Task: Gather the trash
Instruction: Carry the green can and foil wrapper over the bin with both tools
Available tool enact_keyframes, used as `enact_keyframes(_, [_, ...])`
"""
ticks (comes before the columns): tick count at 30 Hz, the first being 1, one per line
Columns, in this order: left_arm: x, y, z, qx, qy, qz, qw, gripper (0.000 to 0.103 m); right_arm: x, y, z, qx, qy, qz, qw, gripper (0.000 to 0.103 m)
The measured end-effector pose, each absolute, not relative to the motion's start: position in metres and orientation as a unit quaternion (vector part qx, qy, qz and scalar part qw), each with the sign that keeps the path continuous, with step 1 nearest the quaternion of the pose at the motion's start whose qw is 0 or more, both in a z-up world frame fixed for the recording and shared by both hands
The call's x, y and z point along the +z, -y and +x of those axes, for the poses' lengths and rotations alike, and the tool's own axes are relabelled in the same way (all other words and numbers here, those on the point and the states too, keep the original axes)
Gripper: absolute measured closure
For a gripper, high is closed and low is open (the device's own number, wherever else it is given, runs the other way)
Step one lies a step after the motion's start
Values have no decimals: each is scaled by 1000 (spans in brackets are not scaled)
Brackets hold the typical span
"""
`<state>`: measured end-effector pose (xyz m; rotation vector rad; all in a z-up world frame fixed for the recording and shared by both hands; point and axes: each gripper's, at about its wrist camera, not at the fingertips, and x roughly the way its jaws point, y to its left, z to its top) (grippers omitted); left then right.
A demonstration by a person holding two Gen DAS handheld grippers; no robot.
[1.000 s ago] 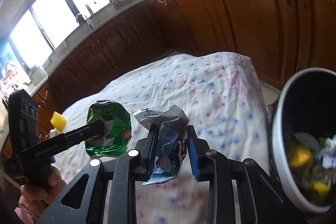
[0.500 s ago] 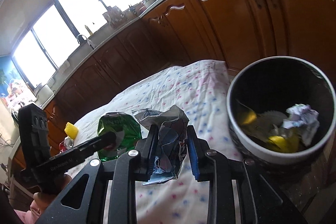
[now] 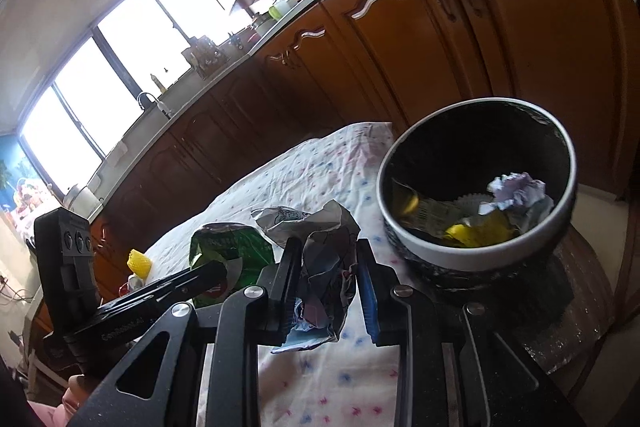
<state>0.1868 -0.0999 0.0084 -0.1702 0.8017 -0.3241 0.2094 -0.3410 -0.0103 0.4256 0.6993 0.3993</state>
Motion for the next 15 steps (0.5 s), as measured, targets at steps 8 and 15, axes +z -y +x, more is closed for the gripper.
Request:
enact_keyframes(8, [16,122,186,-172,-385,-68,904,73,-7,372,205,170,-324,222,904,75])
enact_keyframes(15, [25,145,191,-191,-381,-59,903,73,-3,394,206,148,-314,229,910,75])
